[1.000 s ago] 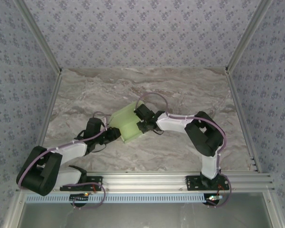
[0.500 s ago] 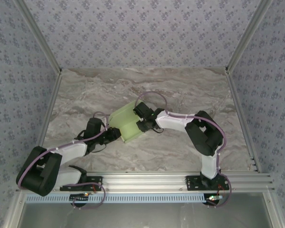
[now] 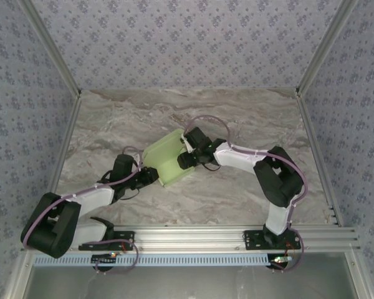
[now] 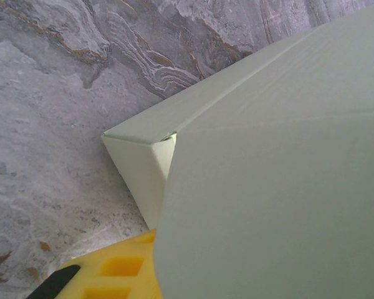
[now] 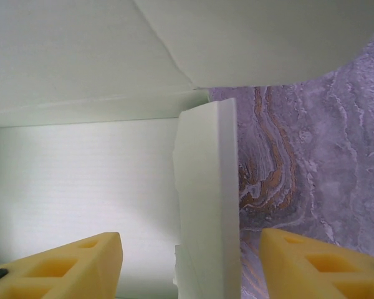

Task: Fold the paper box

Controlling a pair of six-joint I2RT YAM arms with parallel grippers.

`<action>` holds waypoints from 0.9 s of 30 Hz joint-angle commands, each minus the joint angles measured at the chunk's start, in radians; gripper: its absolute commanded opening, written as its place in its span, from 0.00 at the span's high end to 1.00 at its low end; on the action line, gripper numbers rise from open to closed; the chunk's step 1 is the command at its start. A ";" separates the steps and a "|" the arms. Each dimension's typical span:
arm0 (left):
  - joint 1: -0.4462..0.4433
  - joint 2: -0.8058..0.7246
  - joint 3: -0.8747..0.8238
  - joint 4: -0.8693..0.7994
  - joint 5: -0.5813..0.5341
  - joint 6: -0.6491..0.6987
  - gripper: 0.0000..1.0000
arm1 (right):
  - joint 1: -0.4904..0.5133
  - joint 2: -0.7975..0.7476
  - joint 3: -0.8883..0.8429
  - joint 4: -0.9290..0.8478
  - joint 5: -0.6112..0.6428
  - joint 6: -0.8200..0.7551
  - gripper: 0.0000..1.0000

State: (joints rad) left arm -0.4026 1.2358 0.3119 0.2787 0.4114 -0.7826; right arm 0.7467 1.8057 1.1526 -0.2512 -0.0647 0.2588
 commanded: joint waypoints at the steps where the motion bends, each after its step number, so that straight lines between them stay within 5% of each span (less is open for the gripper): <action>1: -0.010 -0.021 0.027 -0.023 0.001 0.029 0.76 | -0.021 -0.040 -0.033 0.034 -0.065 0.026 0.36; 4: -0.010 -0.021 0.026 -0.026 0.001 0.031 0.76 | -0.048 -0.052 -0.056 0.063 -0.103 0.036 0.38; 14: -0.010 -0.022 0.025 -0.028 0.000 0.031 0.76 | -0.084 -0.007 -0.063 0.098 -0.144 0.031 0.67; 27: -0.010 -0.034 0.025 -0.032 0.000 0.031 0.76 | -0.072 0.014 -0.085 0.108 -0.139 0.016 0.76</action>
State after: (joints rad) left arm -0.4026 1.2221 0.3119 0.2573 0.4110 -0.7753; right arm 0.6682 1.8008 1.0756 -0.1425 -0.1989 0.2897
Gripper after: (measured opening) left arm 0.244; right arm 0.247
